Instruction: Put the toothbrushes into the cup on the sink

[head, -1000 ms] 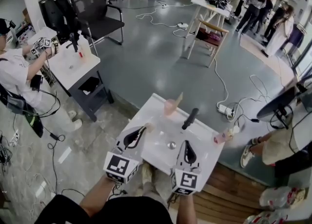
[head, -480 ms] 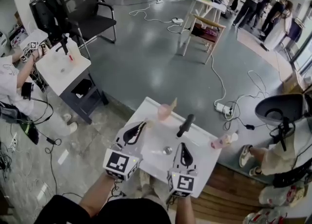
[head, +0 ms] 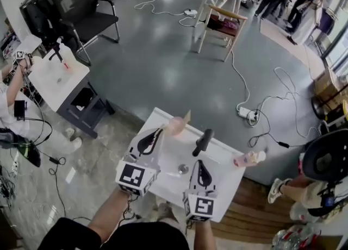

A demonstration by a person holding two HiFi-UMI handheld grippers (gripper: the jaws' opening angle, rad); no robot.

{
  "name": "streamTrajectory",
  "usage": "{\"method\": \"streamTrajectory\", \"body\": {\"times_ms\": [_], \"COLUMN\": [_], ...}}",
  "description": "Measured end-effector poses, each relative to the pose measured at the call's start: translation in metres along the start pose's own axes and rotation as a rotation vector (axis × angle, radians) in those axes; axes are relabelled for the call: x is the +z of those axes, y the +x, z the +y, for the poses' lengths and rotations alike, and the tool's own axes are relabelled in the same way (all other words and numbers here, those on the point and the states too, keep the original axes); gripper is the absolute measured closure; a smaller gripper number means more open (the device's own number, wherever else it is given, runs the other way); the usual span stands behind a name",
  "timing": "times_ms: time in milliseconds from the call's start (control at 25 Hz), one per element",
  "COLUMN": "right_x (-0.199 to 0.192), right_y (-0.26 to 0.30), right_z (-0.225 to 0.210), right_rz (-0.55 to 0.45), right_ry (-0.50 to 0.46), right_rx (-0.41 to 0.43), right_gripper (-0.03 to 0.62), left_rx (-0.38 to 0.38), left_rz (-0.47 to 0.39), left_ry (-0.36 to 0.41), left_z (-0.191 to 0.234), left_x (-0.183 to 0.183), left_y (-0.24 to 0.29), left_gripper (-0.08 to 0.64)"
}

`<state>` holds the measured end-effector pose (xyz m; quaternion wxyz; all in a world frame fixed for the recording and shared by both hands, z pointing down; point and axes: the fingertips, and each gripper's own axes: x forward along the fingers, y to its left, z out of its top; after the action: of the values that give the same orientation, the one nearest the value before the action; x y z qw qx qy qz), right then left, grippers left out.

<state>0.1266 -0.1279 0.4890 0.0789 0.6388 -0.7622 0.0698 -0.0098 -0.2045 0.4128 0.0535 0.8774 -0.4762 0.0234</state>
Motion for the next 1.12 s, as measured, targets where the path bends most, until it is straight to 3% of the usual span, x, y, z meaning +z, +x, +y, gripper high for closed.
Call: {"method": "streamTrajectory", "body": {"times_ms": [520,1120], "right_x": [-0.013,-0.046], "right_y": [0.027,0.038], "right_z": [-0.014,-0.031], "right_rz": [0.047,0.091], "right_ry": [0.029,0.036], "right_rx": [-0.022,-0.057], "right_gripper": [0.594,0.594], "left_rx": [-0.024,-0.026], "left_rz": [0.056,0.15], "left_ry": [-0.022,-0.052], "left_z": [0.017,0.025], "left_x": [-0.042,-0.101], "left_y": [0.068,0.103], "left_gripper": [0.554,0.554]}}
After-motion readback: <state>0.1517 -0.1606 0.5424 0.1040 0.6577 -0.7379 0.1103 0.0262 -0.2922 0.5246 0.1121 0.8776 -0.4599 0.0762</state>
